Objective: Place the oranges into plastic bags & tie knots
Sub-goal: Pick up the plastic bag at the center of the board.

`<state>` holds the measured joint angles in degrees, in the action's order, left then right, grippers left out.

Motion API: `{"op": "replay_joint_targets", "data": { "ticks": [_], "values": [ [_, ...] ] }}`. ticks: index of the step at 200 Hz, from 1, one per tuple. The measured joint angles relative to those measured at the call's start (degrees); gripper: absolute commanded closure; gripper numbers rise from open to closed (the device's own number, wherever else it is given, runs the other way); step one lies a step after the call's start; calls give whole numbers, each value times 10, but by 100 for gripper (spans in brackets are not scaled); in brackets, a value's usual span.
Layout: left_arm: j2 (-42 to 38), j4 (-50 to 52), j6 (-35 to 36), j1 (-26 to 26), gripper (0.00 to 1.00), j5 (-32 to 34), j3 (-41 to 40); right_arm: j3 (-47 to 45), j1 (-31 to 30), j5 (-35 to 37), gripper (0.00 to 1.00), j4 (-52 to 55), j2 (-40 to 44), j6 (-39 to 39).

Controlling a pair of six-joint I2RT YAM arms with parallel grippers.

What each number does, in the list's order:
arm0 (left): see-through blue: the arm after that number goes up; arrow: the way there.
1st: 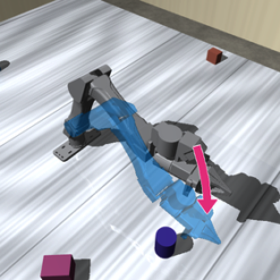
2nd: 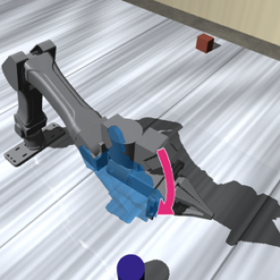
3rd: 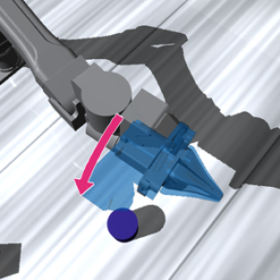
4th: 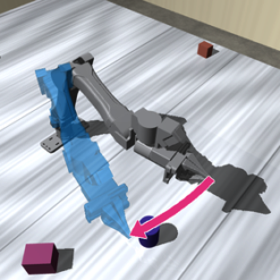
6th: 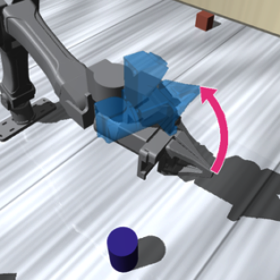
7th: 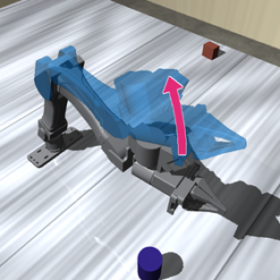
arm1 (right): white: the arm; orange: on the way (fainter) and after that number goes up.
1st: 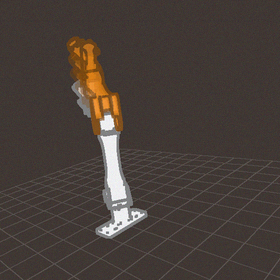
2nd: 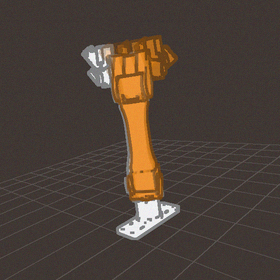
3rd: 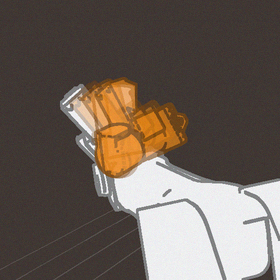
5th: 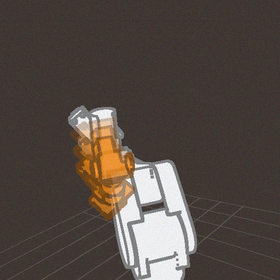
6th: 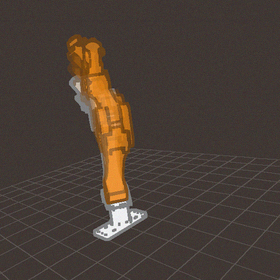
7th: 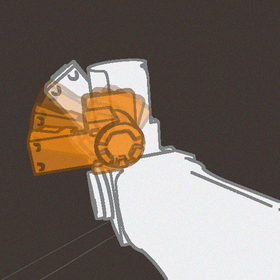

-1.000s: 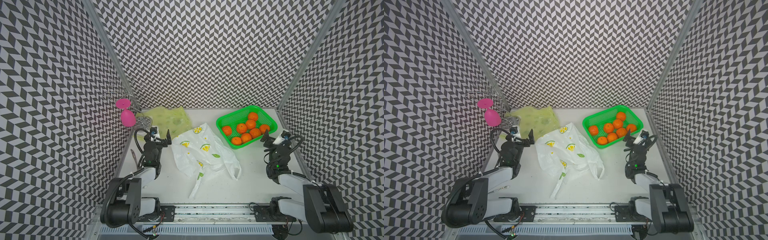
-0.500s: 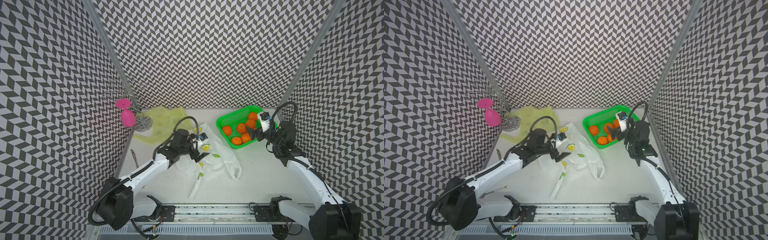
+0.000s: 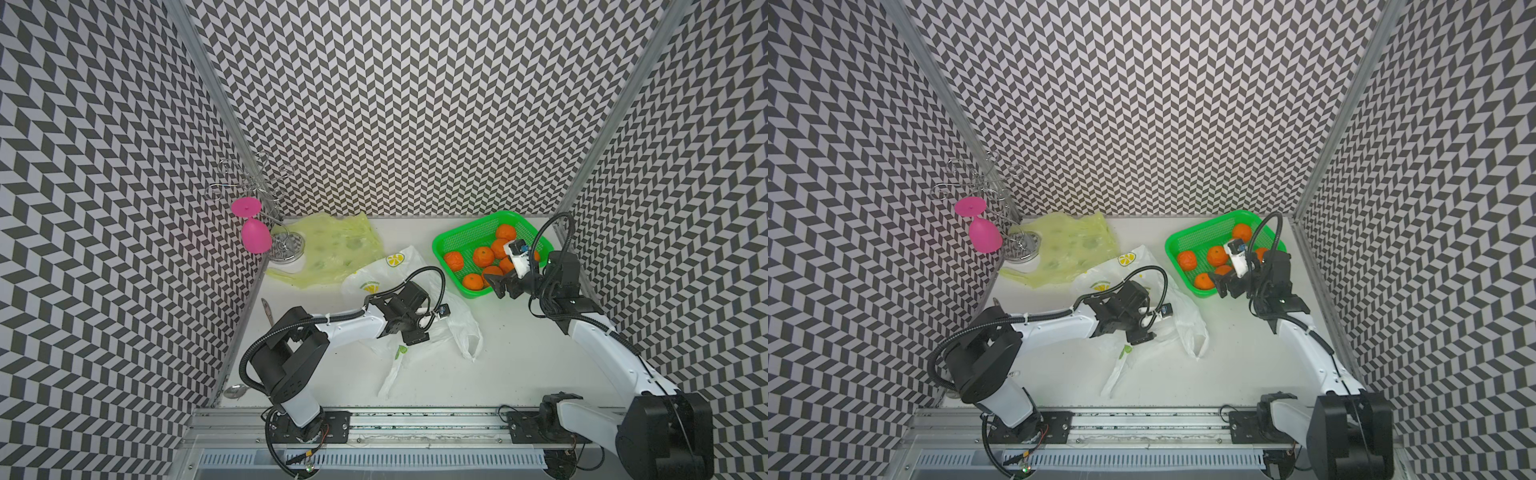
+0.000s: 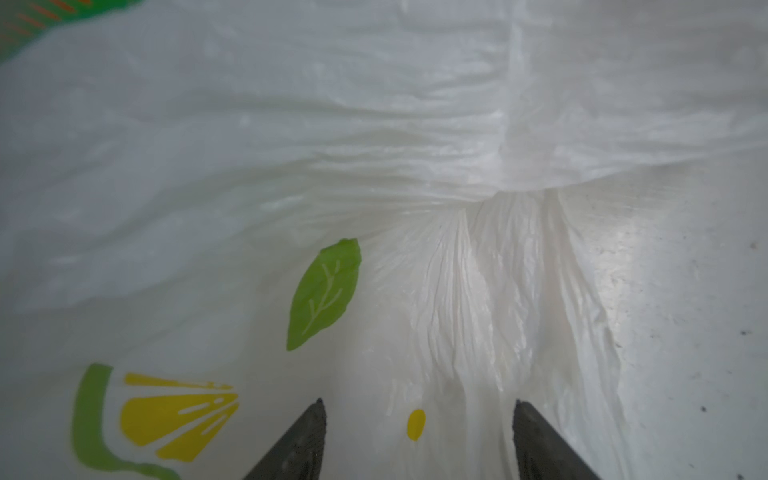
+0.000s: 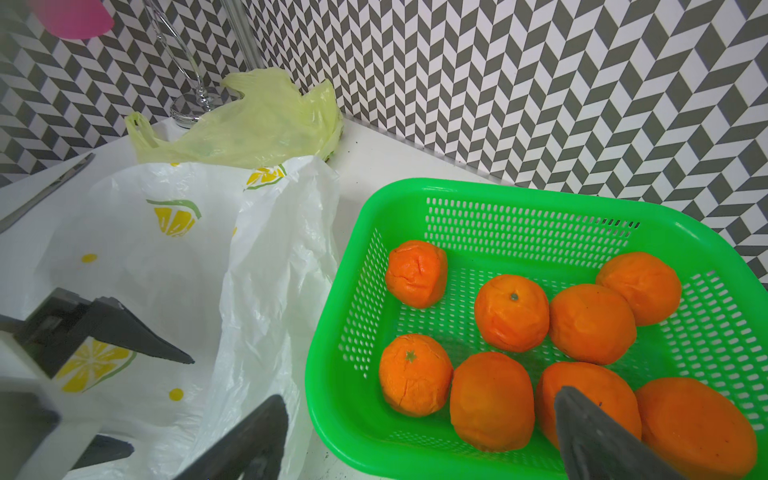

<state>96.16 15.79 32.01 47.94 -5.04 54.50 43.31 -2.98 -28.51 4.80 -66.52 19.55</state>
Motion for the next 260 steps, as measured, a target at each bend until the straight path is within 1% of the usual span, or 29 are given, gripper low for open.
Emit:
{"op": "replay_joint_targets", "data": {
  "ticks": [13,26,43,56,74,91,115,139,159,161,183,200,222,234,260],
  "values": [
    [8,5,-1,1,37,4,5,0,0,-2,1,2,-3,0],
    [12,13,-1,1,38,6,7,0,0,-3,1,5,-3,0],
    [13,29,-1,1,33,7,7,0,0,-3,1,7,-3,1],
    [13,40,-3,1,32,6,7,0,0,-3,1,8,-3,3],
    [13,48,-6,1,36,7,7,0,0,-4,1,8,-4,4],
    [14,50,-10,3,46,11,7,0,0,-6,1,9,-7,5],
    [14,51,-10,7,69,18,7,0,0,-9,1,13,-10,6],
    [12,54,-20,6,88,19,9,8,0,-8,1,26,-12,12],
    [-1,62,-35,-7,100,2,16,27,0,-4,1,43,-16,22],
    [-2,64,-33,-9,100,0,16,30,0,-3,1,44,-16,23],
    [-39,82,-54,-56,100,-57,47,62,0,5,1,66,-16,39],
    [-75,88,-74,-114,100,-115,82,92,0,7,1,88,-17,50],
    [-112,94,-101,-182,100,-174,124,145,-2,6,1,114,-26,52],
    [-125,98,-124,-217,100,-199,147,179,-2,9,0,119,-39,44],
    [-147,99,-182,-294,100,-237,186,243,-7,27,5,118,-94,22]
  ]
}}
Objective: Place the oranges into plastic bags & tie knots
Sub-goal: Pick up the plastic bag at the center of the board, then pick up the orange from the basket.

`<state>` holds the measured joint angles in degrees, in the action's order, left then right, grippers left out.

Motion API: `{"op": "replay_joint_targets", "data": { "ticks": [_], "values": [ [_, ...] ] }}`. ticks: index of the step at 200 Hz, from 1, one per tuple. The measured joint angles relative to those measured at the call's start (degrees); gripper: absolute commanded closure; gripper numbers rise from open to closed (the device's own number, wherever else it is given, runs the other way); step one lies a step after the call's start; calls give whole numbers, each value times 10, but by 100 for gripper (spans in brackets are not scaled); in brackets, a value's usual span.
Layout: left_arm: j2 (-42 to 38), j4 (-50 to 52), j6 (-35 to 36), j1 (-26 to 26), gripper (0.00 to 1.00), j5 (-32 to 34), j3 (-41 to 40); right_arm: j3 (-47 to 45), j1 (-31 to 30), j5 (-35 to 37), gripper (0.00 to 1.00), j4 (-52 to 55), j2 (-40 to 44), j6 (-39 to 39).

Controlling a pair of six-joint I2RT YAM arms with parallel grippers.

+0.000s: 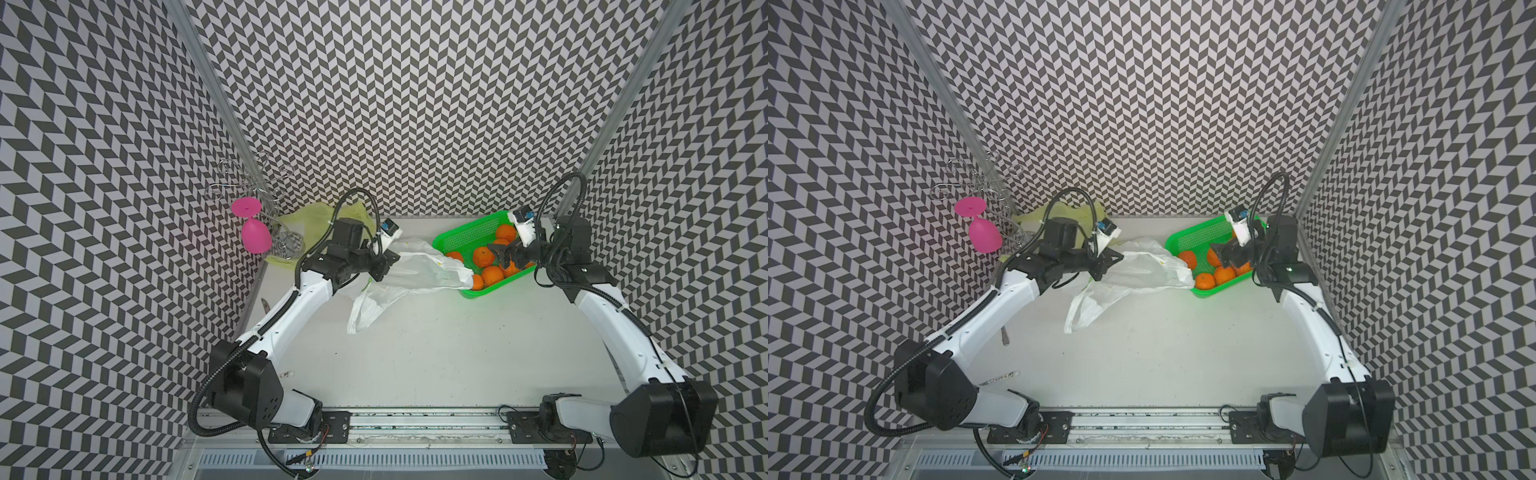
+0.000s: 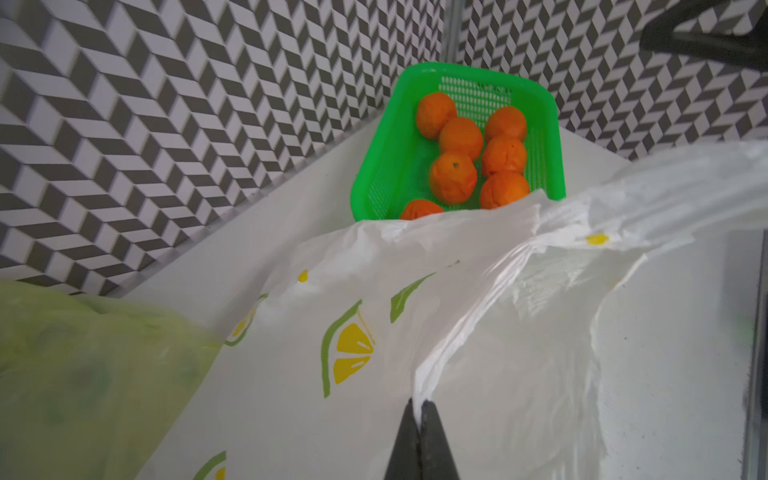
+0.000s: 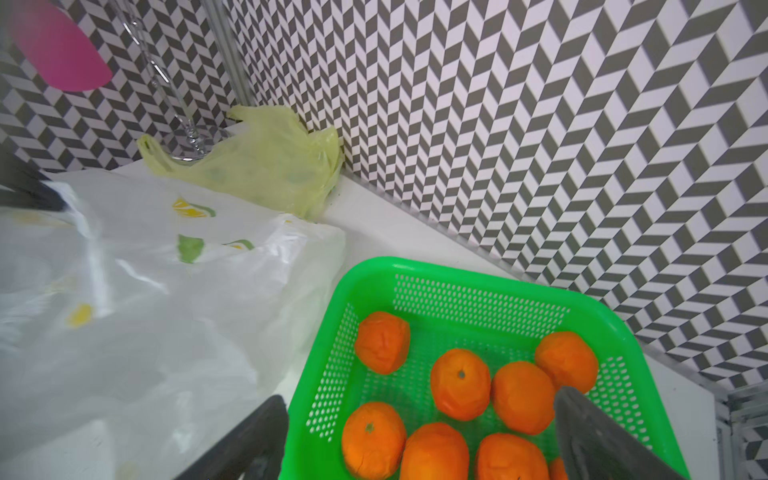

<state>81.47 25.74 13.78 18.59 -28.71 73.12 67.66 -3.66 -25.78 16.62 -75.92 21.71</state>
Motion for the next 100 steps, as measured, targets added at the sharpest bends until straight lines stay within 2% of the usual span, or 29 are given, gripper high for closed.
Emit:
{"op": "replay_joint_targets", "data": {
  "ticks": [36,64,100],
  "values": [
    [-32,-31,-85,-75,100,-43,7,52,-40,43,5,-3,-119,-12],
    [-51,-64,-131,-81,100,-71,7,82,-89,60,3,-1,-212,-14],
    [-64,-92,-161,-87,100,-71,6,143,-122,75,3,3,-325,-16]
  ]
}}
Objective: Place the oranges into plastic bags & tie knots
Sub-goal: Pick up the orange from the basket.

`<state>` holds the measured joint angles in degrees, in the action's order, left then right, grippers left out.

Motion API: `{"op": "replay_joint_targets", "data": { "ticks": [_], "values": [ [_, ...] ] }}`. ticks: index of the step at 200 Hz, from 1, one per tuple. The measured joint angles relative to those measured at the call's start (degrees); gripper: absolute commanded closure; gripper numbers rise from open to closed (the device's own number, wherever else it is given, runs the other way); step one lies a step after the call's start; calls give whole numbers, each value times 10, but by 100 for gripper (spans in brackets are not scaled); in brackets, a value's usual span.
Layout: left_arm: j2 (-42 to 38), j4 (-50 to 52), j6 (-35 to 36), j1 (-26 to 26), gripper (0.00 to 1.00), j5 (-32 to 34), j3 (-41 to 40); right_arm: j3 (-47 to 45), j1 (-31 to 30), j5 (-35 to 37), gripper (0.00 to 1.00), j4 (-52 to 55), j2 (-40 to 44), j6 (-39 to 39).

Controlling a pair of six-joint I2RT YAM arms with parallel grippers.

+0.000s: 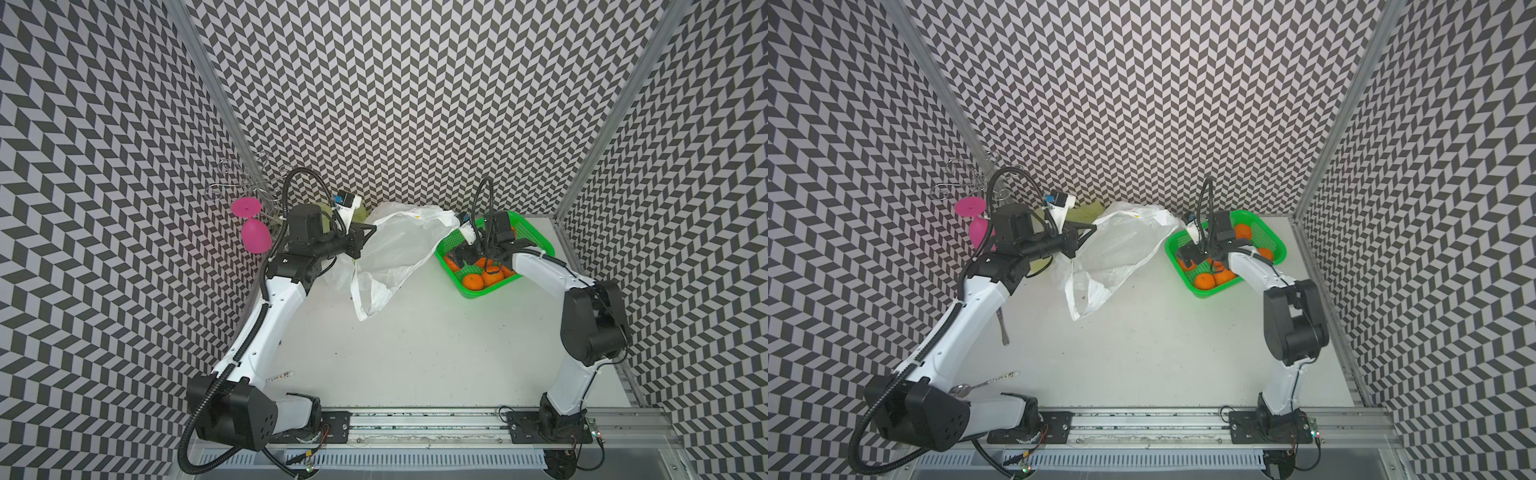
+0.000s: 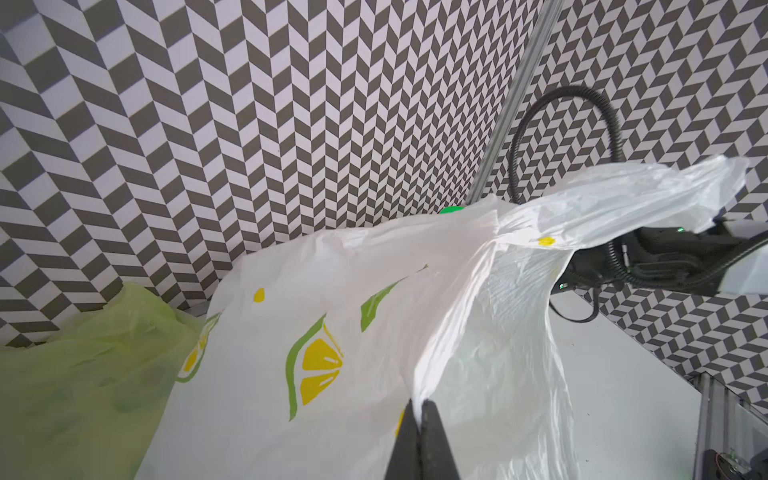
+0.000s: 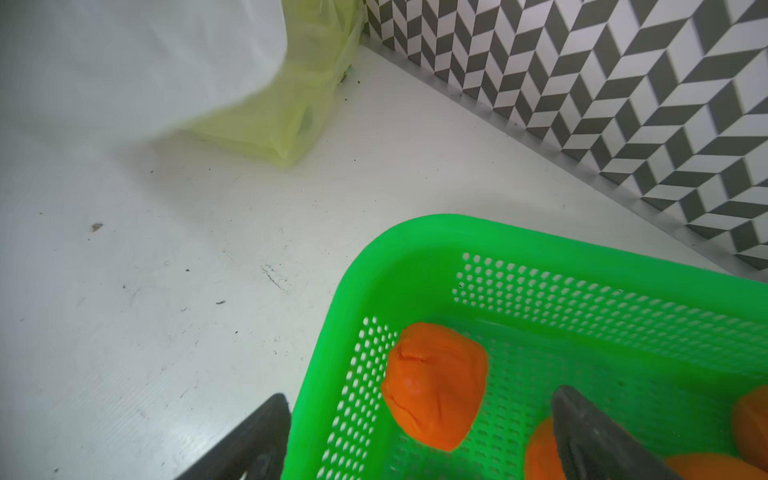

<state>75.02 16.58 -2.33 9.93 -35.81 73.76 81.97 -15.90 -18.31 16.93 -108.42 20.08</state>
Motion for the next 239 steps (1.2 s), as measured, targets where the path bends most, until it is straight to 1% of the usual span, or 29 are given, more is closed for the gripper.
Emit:
{"op": "replay_joint_targets", "data": {
  "ticks": [33,64,84,101,123,141,149,157,170,191,212,225,239],
  "values": [
    [-6,-21,-14,-3,100,2,-7,61,-4,36,6,21,-79,-6],
    [-6,-28,-19,-3,100,3,-13,66,-4,61,11,33,-104,-11],
    [-6,-33,-23,-3,100,3,-17,67,-4,66,12,41,-116,-13],
    [-6,-37,-26,-3,100,3,-20,68,-4,65,20,46,-126,-13],
    [-6,-43,-31,-3,100,3,-22,80,-4,61,38,61,-139,-13],
    [-6,-54,-38,-3,100,4,-29,90,-2,55,46,68,-136,-12],
    [-6,-59,-44,-3,100,8,-33,87,1,49,48,71,-129,-7],
    [-6,-63,-51,-3,100,13,-38,76,3,40,50,73,-113,-6],
    [-6,-68,-66,-3,100,21,-47,42,11,15,52,79,-61,2],
    [-6,-76,-92,-3,100,30,-60,-28,36,-43,54,102,75,29],
    [-6,-90,-116,0,100,35,-72,-81,56,-123,54,137,223,84],
    [-6,-92,-127,5,100,39,-77,-96,42,-177,54,175,293,120],
    [-5,-93,-133,14,100,44,-78,-88,-11,-218,54,219,329,149]
  ]
}}
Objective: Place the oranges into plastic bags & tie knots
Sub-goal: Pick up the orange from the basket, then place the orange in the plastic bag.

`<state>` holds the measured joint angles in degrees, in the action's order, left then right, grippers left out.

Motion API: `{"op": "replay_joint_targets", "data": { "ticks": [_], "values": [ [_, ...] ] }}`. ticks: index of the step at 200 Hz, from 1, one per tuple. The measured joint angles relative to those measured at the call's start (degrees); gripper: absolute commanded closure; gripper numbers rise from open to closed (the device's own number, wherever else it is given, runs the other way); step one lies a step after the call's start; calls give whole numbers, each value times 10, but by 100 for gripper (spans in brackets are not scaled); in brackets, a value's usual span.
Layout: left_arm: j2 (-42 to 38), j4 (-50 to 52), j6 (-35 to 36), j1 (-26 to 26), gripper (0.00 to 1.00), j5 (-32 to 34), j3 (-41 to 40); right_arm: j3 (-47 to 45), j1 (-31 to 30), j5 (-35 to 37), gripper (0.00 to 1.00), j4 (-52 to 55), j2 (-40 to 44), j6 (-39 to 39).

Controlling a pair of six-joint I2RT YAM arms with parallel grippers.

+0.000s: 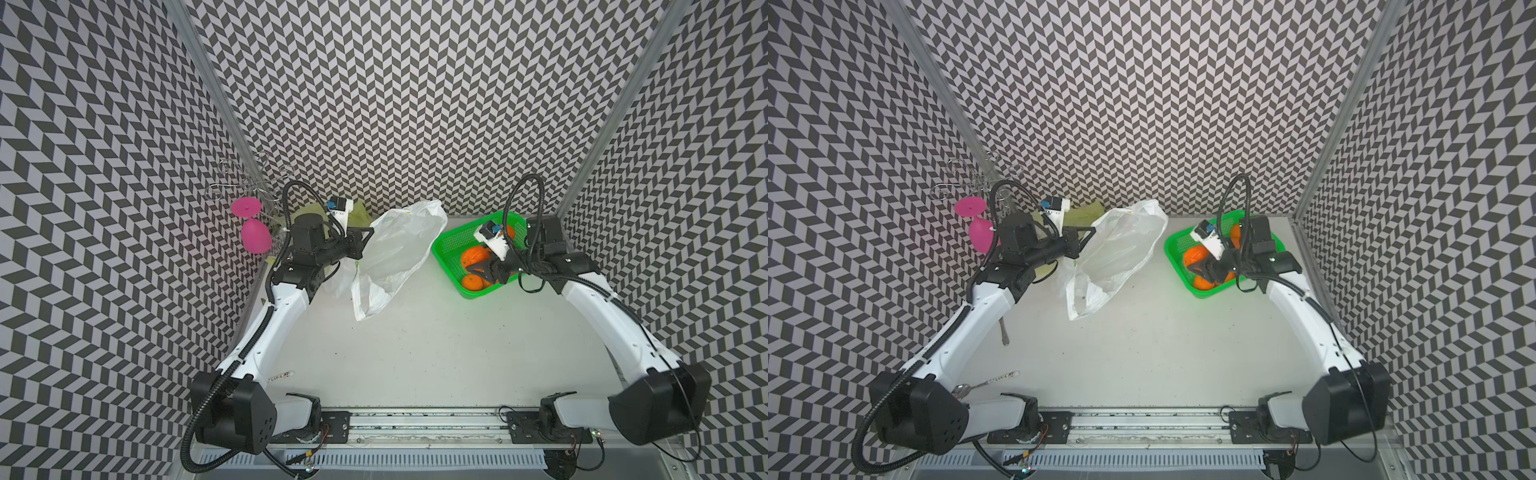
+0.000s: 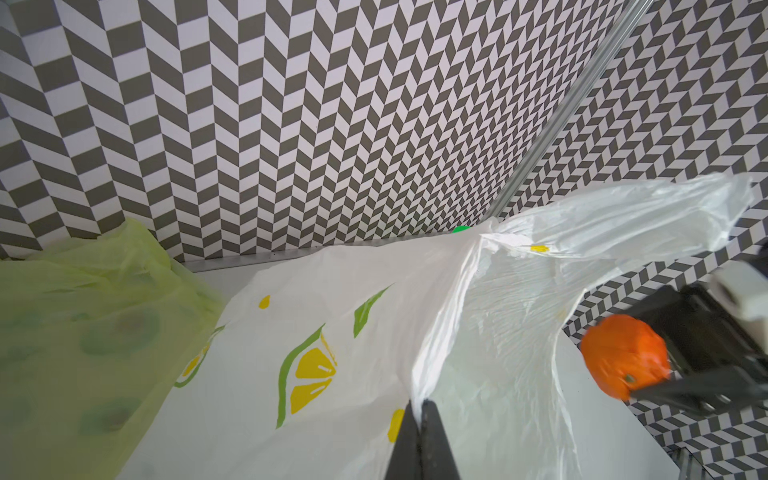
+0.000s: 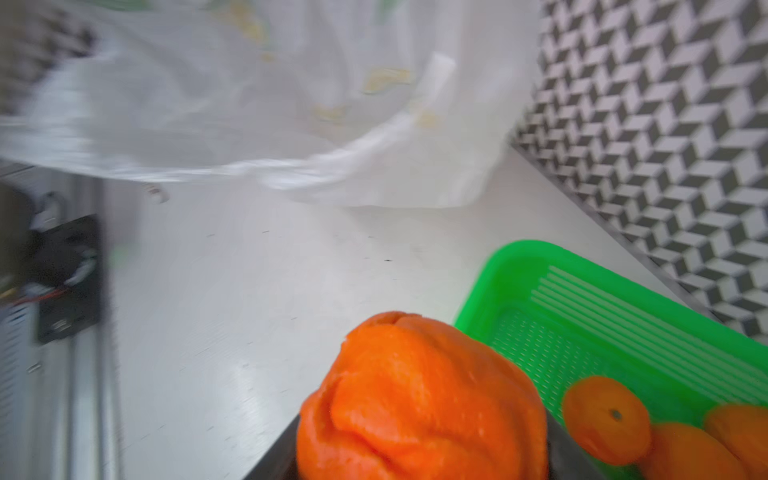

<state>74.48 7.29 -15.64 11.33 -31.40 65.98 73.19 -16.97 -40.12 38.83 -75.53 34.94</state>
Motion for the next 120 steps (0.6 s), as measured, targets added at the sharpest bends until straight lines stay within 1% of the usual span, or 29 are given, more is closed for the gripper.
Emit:
{"op": "replay_joint_targets", "data": {
  "ticks": [11,27,37,42,57,68,81,93,107,113,120],
  "values": [
    [0,-2,-4,10,100,4,0,19,-58,-19,54,19,2,7],
    [1,-9,-7,27,100,5,-5,63,-135,-32,53,20,-22,-13],
    [1,-12,-9,37,100,5,-12,97,-167,-31,53,12,-44,-34],
    [1,-13,-9,42,100,4,-15,115,-178,-30,50,6,-58,-47],
    [1,-13,-12,52,100,-2,-25,162,-195,-11,49,-26,-97,-85],
    [1,-13,-19,56,100,-12,-29,186,-201,20,48,-56,-129,-112],
    [1,-14,-25,58,100,-24,-30,194,-202,62,45,-84,-160,-132],
    [1,-17,-35,58,100,-35,-30,186,-203,101,44,-100,-184,-141],
    [1,-23,-52,53,100,-53,-30,154,-203,147,43,-121,-204,-148],
    [1,-26,-60,50,100,-62,-30,137,-203,162,41,-128,-209,-149],
    [1,-30,-71,47,100,-73,-30,114,-203,176,36,-138,-210,-149]
  ]
}}
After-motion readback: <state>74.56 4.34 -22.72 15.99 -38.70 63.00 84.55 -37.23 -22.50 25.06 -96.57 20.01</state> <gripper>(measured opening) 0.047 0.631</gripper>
